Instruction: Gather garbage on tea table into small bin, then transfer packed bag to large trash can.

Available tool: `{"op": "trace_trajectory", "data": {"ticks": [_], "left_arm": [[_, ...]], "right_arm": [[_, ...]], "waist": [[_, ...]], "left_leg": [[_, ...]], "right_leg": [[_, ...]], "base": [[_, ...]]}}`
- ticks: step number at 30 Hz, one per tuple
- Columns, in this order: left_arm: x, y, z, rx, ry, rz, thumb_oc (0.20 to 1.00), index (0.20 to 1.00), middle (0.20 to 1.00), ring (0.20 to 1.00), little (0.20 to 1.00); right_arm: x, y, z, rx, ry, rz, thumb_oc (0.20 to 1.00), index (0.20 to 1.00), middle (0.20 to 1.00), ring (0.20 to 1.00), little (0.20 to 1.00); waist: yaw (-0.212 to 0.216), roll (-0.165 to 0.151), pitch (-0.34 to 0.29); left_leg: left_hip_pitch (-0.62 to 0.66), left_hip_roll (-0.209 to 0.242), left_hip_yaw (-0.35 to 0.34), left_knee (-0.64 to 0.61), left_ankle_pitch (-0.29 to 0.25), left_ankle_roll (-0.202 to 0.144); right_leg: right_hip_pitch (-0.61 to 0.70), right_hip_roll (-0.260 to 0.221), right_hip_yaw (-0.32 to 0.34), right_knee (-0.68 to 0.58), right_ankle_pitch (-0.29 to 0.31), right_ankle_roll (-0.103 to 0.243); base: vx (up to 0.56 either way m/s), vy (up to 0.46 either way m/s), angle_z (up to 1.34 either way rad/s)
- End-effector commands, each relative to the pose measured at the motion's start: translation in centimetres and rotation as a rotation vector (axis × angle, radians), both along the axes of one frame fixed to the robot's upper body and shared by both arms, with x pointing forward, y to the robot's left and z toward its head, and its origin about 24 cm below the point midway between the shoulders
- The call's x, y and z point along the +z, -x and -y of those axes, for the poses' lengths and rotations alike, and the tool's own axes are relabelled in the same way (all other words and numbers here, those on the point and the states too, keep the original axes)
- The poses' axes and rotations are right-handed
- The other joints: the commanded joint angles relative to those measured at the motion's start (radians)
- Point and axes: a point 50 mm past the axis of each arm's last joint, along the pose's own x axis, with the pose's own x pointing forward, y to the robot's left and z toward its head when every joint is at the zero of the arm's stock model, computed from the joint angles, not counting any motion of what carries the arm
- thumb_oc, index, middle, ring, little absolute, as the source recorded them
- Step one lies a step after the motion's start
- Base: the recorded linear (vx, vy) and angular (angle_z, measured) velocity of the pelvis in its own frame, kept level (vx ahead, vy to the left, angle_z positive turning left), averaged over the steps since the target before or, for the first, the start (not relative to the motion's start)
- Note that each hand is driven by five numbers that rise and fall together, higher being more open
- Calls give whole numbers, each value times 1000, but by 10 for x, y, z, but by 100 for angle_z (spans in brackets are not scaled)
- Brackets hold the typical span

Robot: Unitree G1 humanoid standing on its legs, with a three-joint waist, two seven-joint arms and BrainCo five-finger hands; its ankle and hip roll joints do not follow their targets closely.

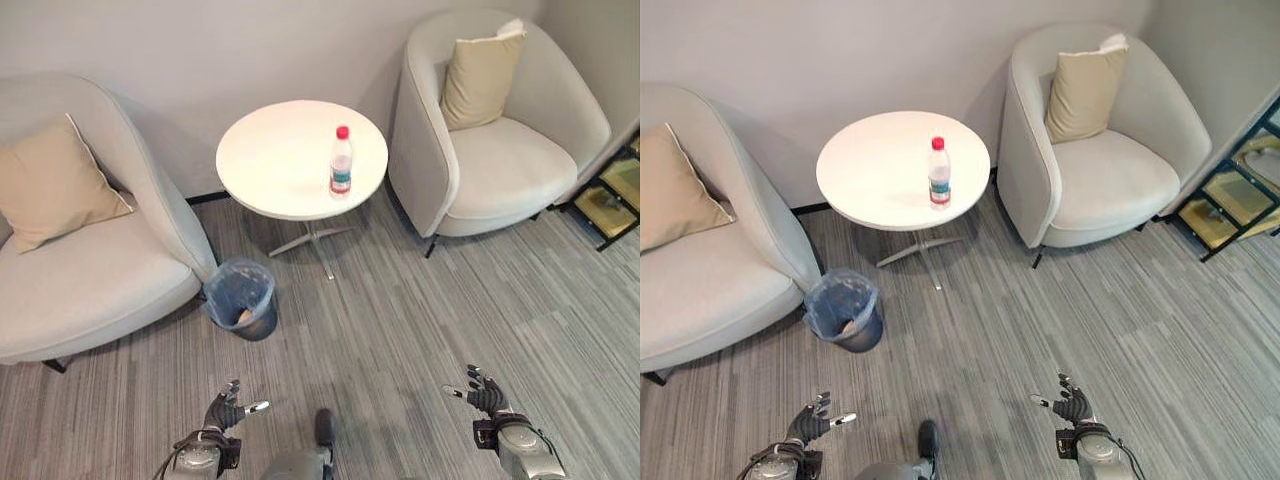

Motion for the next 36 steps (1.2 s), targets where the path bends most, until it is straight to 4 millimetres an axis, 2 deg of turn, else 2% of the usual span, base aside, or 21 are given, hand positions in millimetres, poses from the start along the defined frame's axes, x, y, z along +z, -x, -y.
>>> {"op": "trace_trajectory", "data": {"ticks": [1, 4, 5, 7, 9, 12, 13, 14, 16, 17, 19, 20, 21, 22, 26, 29, 31, 33, 36], "left_arm": [[11, -6, -10, 4, -26, 65, 1000, 1000, 1000, 1000, 1000], [13, -9, -10, 3, -25, 78, 1000, 1000, 1000, 1000, 1000], [12, -10, -8, -3, -23, 74, 1000, 1000, 1000, 1000, 1000], [10, -11, -7, -3, -19, 70, 1000, 1000, 1000, 1000, 1000], [9, -12, -5, 6, -12, 71, 1000, 1000, 1000, 1000, 1000], [9, -12, -4, 0, -14, 75, 1000, 1000, 1000, 1000, 1000], [9, -10, -3, -3, -11, 73, 1000, 1000, 1000, 1000, 1000], [5, -8, 0, -7, -4, 55, 1000, 1000, 1000, 1000, 1000], [3, -5, 2, -4, 11, 40, 1000, 1000, 1000, 1000, 1000], [2, -6, 3, -3, 13, 39, 1000, 1000, 1000, 1000, 1000], [2, -7, 5, -9, 20, 35, 1000, 1000, 1000, 1000, 1000], [2, -7, 5, -9, 20, 35, 1000, 1000, 1000, 1000, 1000], [3, -10, 5, -10, 23, 39, 1000, 1000, 1000, 1000, 1000], [3, -10, 5, -10, 23, 39, 1000, 1000, 1000, 1000, 1000], [3, -19, 10, -39, 20, 33, 1000, 1000, 1000, 1000, 1000], [3, -21, 10, -38, 20, 35, 1000, 1000, 1000, 1000, 1000], [3, -20, 8, -16, 21, 37, 1000, 1000, 1000, 1000, 1000], [-2, -8, 4, 3, 18, -1, 1000, 1000, 1000, 1000, 1000], [-5, -1, -1, 10, 1, -23, 1000, 1000, 1000, 1000, 1000]], "right_arm": [[14, -14, 1, 37, 12, 80, 1000, 1000, 1000, 1000, 1000], [16, -16, 2, 49, 20, 83, 1000, 1000, 1000, 1000, 1000], [16, -17, 3, 47, 23, 83, 1000, 1000, 1000, 1000, 1000], [16, -16, 3, 50, 23, 79, 1000, 1000, 1000, 1000, 1000], [14, -15, 3, 57, 28, 64, 1000, 1000, 1000, 1000, 1000], [10, -8, 6, 64, 38, 36, 1000, 1000, 1000, 1000, 1000], [9, -6, 5, 69, 32, 28, 1000, 1000, 1000, 1000, 1000], [8, -3, 8, 77, 46, 18, 1000, 1000, 1000, 1000, 1000], [10, -2, 10, 75, 42, 28, 1000, 1000, 1000, 1000, 1000], [11, -3, 9, 75, 37, 42, 1000, 1000, 1000, 1000, 1000], [12, -3, 11, 65, 35, 46, 1000, 1000, 1000, 1000, 1000], [12, -3, 11, 65, 35, 46, 1000, 1000, 1000, 1000, 1000], [12, -3, 13, 57, 40, 40, 1000, 1000, 1000, 1000, 1000], [12, -3, 13, 57, 40, 40, 1000, 1000, 1000, 1000, 1000], [12, -4, 19, 32, 57, 32, 1000, 1000, 1000, 1000, 1000], [13, -6, 20, 41, 72, 35, 1000, 1000, 1000, 1000, 1000], [16, -9, 19, 58, 93, 42, 1000, 1000, 1000, 1000, 1000], [25, -16, 14, 128, 133, 85, 1000, 1000, 1000, 1000, 1000], [35, -22, 8, 199, 167, 133, 1000, 1000, 1000, 1000, 1000]], "waist": [[10, 23, 26], [-15, 43, 40], [-36, 46, 55], [-51, 39, 66], [-64, 41, 77], [-75, 31, 74], [-75, 26, 66], [-75, 35, 52], [-81, 41, 37], [-81, 42, 37], [-83, 38, 40], [-84, 39, 40], [-83, 37, 43], [-83, 37, 43], [-75, 13, 48], [-65, 8, 57], [-54, 11, 64], [-48, 17, 46], [-44, 18, 29]], "left_leg": [[-41, 77, -18, 155, -165, -114], [19, 73, -47, 127, -187, -115], [56, 64, -71, 121, -203, -116], [93, 49, -91, 118, -223, -122], [135, 46, -114, 119, -247, -132], [186, 41, -153, 130, -290, -148], [197, 41, -158, 141, -303, -154], [202, 62, -167, 177, -304, -173], [190, 91, -162, 220, -262, -205], [166, 103, -161, 282, -217, -222], [123, 127, -141, 364, -175, -235], [122, 128, -142, 367, -176, -236], [96, 152, -122, 415, -145, -239], [95, 152, -123, 416, -146, -239], [-1, 154, -86, 329, -197, -221], [-35, 155, -92, 262, -171, -230], [-52, 163, -106, 213, -130, -242], [-13, 163, -105, 165, -131, -235], [26, 153, -94, 135, -141, -222]], "right_leg": [[-53, 1, 42, -179, 208, -10], [-131, 25, 21, -227, 171, -30], [-197, 41, 24, -303, 195, -39], [-217, 34, 27, -430, 240, -26], [-247, 23, 0, -507, 274, -15], [-246, 6, 8, -538, 293, -6], [-233, 0, 12, -532, 310, -15], [-212, 2, -4, -510, 315, -29], [-188, 8, -20, -504, 299, -49], [-169, 15, -24, -500, 286, -63], [-141, 22, -31, -501, 261, -85], [-141, 23, -32, -500, 260, -86], [-111, 35, -34, -507, 233, -106], [-111, 35, -35, -507, 233, -106], [-58, 21, -56, -543, 198, -104], [-38, 21, -55, -550, 191, -102], [-20, 30, -53, -546, 182, -100], [15, 33, -41, -540, 174, -92], [27, 25, -29, -540, 181, -81]], "base": [[216, 91, 11], [268, 23, 23], [335, -65, 29], [356, -95, 11], [323, -108, 23], [339, -160, 41], [416, -258, 88], [402, -273, 98], [302, -240, 78], [186, -180, 71], [149, -156, 53], [183, -175, 11], [114, -109, 0], [206, -168, 0], [140, -51, 17], [81, 11, 26], [104, 67, -7], [179, 170, -25], [126, 163, -15]]}}
